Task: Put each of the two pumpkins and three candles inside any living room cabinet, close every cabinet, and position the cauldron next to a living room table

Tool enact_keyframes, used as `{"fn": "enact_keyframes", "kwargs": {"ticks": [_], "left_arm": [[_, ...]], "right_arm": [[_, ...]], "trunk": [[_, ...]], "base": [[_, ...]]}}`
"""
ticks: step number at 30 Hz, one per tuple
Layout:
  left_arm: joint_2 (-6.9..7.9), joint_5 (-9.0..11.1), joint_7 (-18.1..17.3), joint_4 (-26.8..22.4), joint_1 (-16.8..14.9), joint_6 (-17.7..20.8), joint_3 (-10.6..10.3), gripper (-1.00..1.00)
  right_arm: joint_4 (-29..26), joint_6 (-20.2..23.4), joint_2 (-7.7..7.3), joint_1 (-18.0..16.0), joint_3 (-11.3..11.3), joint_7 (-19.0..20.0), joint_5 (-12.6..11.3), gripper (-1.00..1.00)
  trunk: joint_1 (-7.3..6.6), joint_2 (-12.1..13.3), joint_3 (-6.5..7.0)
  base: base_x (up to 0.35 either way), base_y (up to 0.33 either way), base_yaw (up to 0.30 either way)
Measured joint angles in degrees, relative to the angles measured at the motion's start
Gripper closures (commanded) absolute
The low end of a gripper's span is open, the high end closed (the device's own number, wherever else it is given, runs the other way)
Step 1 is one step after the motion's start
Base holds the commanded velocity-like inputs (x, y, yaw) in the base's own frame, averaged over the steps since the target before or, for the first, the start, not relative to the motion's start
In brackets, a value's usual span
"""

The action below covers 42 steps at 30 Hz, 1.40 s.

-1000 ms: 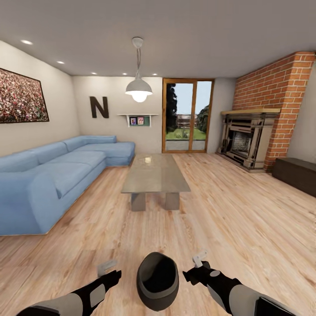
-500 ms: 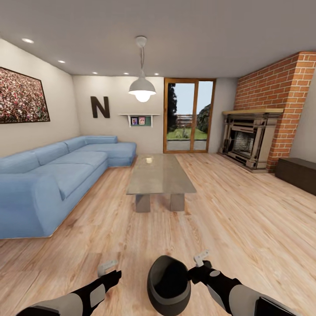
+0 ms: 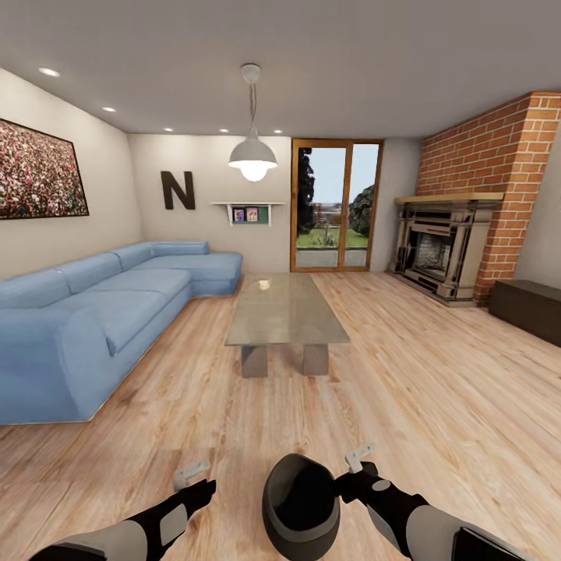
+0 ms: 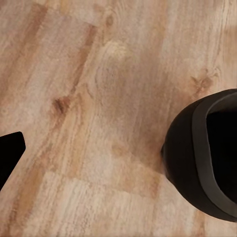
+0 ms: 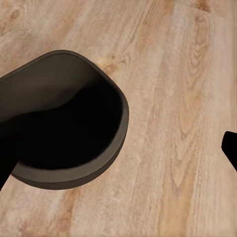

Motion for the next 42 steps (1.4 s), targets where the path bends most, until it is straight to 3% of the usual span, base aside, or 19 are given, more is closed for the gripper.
{"fn": "enact_keyframes", "kwargs": {"ticks": [31, 34, 35, 36, 42], "left_arm": [[-0.1, -0.28, -0.12, 0.12, -0.02, -0.03, -0.2, -1.0], [-0.11, -0.28, -0.05, 0.11, -0.01, -0.03, -0.2, -1.0], [-0.13, -0.27, -0.01, 0.1, -0.01, -0.02, -0.2, -1.0], [-0.19, -0.27, -0.06, 0.09, 0.0, 0.01, -0.25, -1.0], [-0.25, -0.28, -0.18, 0.07, 0.01, 0.18, -0.29, -1.0]], "right_arm": [[-0.02, 0.18, -0.17, 0.02, -0.34, -0.16, -0.1, -1.0], [-0.02, 0.91, -0.18, 0.01, -2.36, -0.15, -0.1, -1.0], [-0.01, 1.56, -0.16, 0.01, -3.81, -0.14, -0.06, -1.0], [0.01, 3.21, -0.11, 0.01, -7.05, -0.18, 0.03, -1.0], [-0.04, 4.44, -0.01, 0.0, -9.03, -0.22, 0.17, -1.0]], "trunk": [[-0.01, 0.0, 0.0], [-0.01, 0.0, 0.0], [-0.01, 0.0, 0.0], [0.0, 0.0, 0.0], [0.01, 0.0, 0.0]], "base": [[0.093, 0.305, -0.281], [0.082, 0.249, -0.084], [0.018, 0.055, -0.016], [0.014, 0.044, -0.013], [-0.061, -0.014, -0.004]]}}
